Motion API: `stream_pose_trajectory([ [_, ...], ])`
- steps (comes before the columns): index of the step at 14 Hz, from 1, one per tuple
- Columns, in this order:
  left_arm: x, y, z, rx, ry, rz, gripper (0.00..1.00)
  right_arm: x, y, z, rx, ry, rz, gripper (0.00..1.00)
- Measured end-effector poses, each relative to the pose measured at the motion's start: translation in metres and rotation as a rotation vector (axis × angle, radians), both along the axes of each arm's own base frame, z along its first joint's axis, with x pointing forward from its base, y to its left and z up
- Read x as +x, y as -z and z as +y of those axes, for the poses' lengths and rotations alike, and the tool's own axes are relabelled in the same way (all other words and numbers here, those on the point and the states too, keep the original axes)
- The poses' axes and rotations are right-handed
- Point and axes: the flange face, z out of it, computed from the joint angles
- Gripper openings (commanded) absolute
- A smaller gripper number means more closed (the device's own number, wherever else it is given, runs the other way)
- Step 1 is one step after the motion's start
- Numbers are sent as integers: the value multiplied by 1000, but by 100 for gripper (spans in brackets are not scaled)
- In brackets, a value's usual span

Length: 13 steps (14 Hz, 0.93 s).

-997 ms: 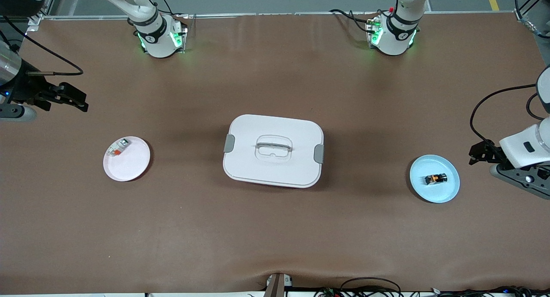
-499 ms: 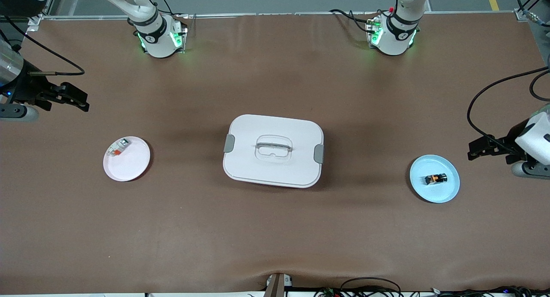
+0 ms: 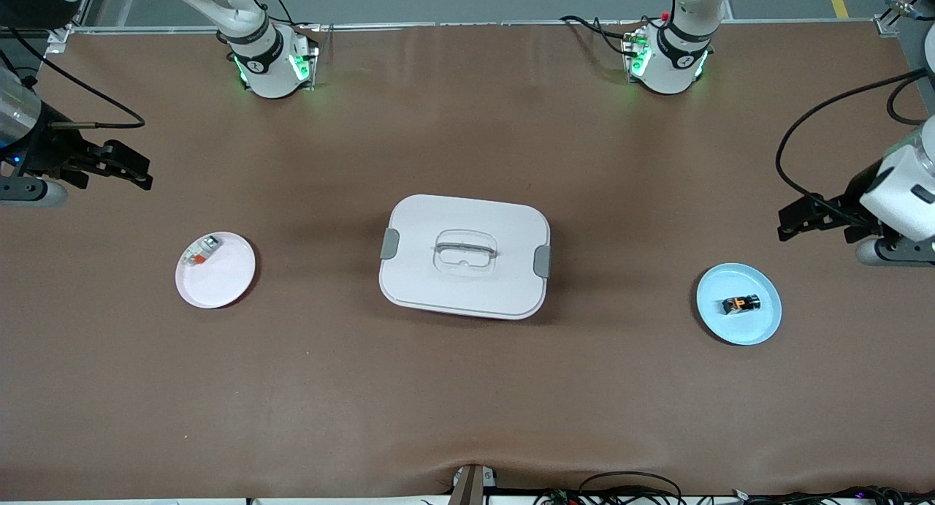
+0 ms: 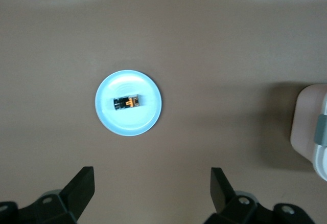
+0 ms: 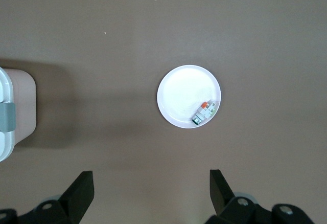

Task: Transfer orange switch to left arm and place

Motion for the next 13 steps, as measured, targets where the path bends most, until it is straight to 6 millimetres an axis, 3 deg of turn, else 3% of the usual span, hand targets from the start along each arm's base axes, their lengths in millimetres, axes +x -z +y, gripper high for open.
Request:
stream_pose_trajectory([
  [7,-31,-40,12,43,-90,7,100,0,0,7,-1,-13,-2,100],
  [13,-60,-46,27,-8,-98,34,100,0,-1,7,-1,-12,-3,100],
])
